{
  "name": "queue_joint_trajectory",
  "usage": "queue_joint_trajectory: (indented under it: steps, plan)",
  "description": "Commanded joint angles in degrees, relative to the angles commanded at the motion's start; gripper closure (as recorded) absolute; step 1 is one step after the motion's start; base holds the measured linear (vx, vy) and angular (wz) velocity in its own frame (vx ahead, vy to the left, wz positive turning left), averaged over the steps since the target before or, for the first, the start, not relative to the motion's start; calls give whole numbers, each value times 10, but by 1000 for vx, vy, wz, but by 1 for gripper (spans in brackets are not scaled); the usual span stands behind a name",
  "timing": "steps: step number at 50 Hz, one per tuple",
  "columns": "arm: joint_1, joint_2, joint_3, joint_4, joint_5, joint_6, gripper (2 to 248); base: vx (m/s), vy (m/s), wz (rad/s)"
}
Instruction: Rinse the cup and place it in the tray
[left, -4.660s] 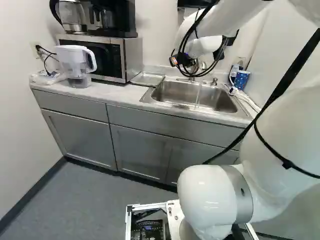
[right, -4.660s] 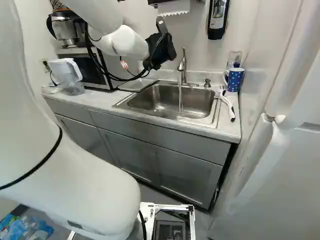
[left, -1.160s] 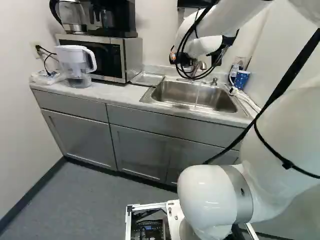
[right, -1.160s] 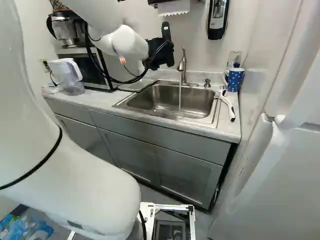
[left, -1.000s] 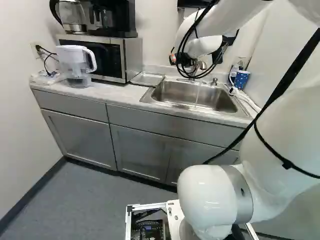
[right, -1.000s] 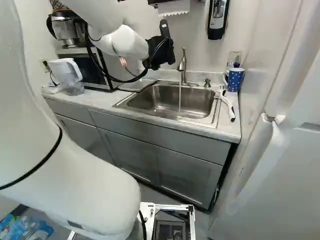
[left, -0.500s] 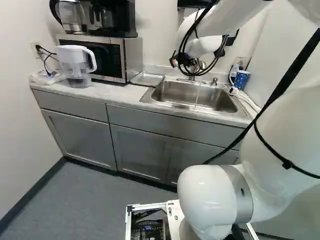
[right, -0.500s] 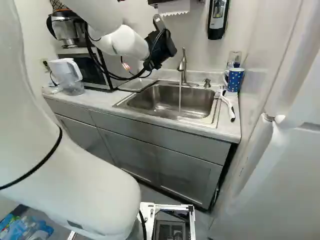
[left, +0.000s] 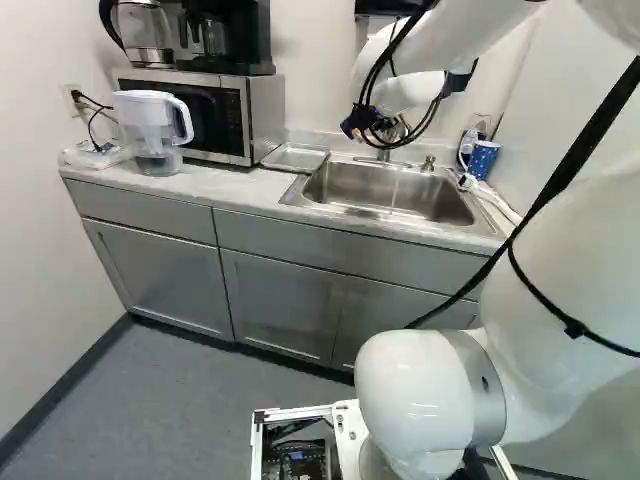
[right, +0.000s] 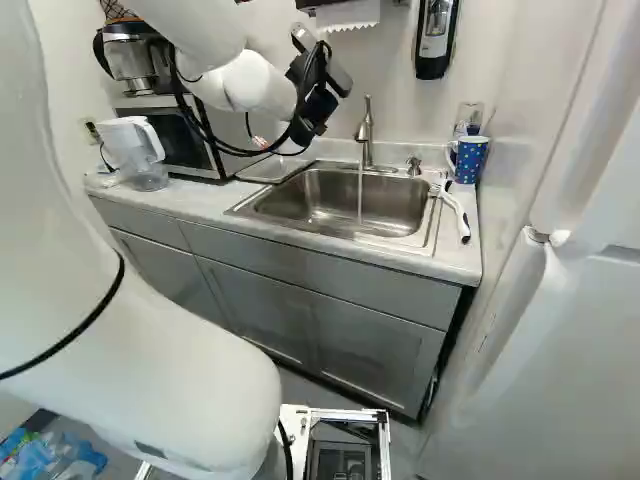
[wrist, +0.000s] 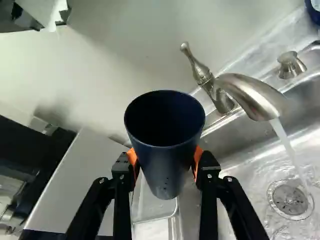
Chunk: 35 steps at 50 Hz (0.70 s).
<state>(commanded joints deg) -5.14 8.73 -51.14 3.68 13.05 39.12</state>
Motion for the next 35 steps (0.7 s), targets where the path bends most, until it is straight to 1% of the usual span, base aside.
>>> queue_joint_trajectory:
  steps: [35]
  plan:
    - [0, 0, 0, 0, 0, -211, 128, 0, 0, 0]
